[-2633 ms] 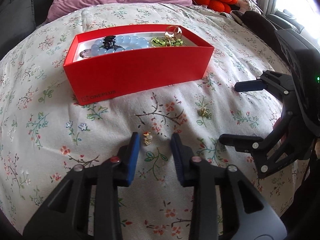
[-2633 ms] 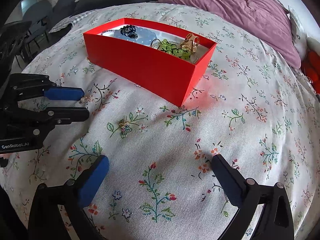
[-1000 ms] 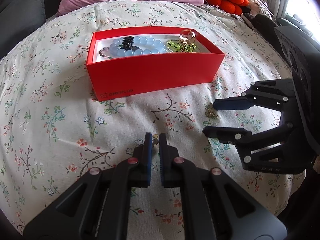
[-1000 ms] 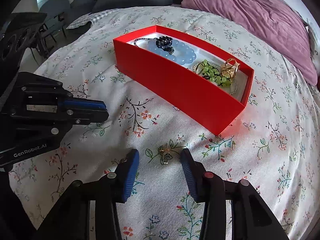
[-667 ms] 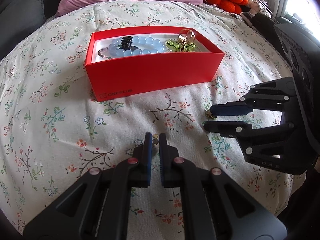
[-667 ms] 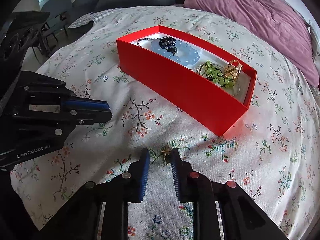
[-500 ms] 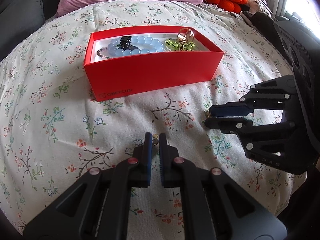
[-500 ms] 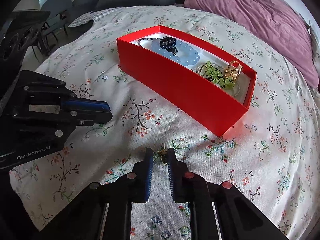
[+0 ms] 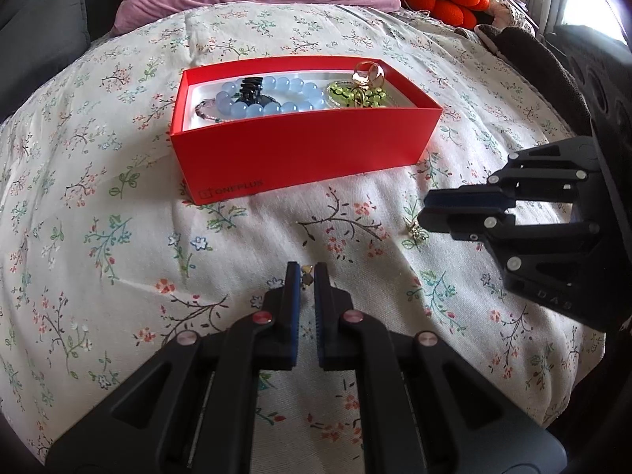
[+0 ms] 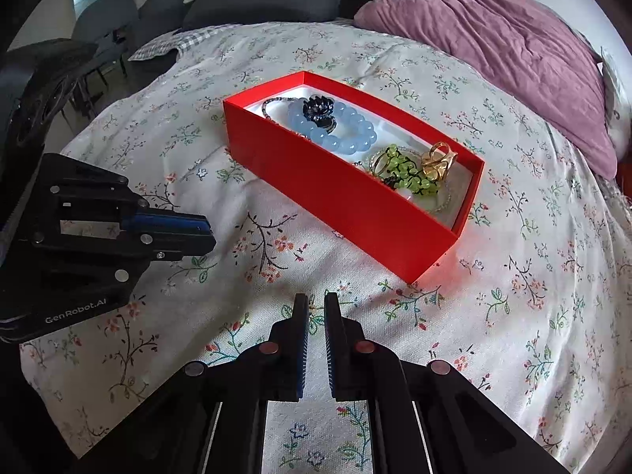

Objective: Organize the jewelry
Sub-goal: 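Carry both gold earrings over the red box and lower them in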

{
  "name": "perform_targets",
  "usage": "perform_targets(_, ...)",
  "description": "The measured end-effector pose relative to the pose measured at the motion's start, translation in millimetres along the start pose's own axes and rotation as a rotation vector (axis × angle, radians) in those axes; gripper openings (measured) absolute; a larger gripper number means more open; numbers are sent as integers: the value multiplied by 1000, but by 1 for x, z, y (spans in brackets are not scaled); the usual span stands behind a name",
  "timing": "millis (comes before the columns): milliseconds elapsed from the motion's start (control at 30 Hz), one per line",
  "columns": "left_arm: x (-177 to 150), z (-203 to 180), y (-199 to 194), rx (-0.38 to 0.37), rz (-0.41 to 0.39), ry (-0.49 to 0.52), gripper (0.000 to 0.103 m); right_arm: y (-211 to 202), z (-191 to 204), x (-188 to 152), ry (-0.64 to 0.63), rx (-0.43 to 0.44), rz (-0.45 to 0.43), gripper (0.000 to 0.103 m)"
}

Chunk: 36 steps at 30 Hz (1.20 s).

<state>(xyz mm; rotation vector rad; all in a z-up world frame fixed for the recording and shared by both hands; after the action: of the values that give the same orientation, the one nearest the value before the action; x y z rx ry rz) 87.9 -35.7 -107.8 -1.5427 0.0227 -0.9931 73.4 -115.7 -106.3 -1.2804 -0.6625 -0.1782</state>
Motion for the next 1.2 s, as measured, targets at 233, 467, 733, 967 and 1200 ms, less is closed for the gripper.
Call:
perform_targets(233,1,0,-1,1,-2,0,8,-17,2,10,1,4,-47,8)
perform_targets(467,6,2,-5,0,-13,-7,8,-31,0,17,16,18,-82,8)
perform_targets(733,4,0,-4,0,-7,-1,8,-2,0,-5,43,71,38,17)
perform_targets(967,2,1,-3,-1,-2,0,8,9,-1,-11,39,57,49,69)
perform_targets(1200,2,2,-3,-1,-1,-3,8,18,-4,-12,25,26,47,67)
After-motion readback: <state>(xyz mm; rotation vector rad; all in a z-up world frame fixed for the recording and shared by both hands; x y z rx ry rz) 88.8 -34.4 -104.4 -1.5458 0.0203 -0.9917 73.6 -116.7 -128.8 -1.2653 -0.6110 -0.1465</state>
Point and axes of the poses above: each gripper's, at about its wrist camera, not at the fingertips, and y roughly the way its jaws point, z to its left, x to its top, the point moved 9 cm from there along y, roughly the way its jaws point, and after that the axes turned 11 degrees about x, right-handed, at the moved point
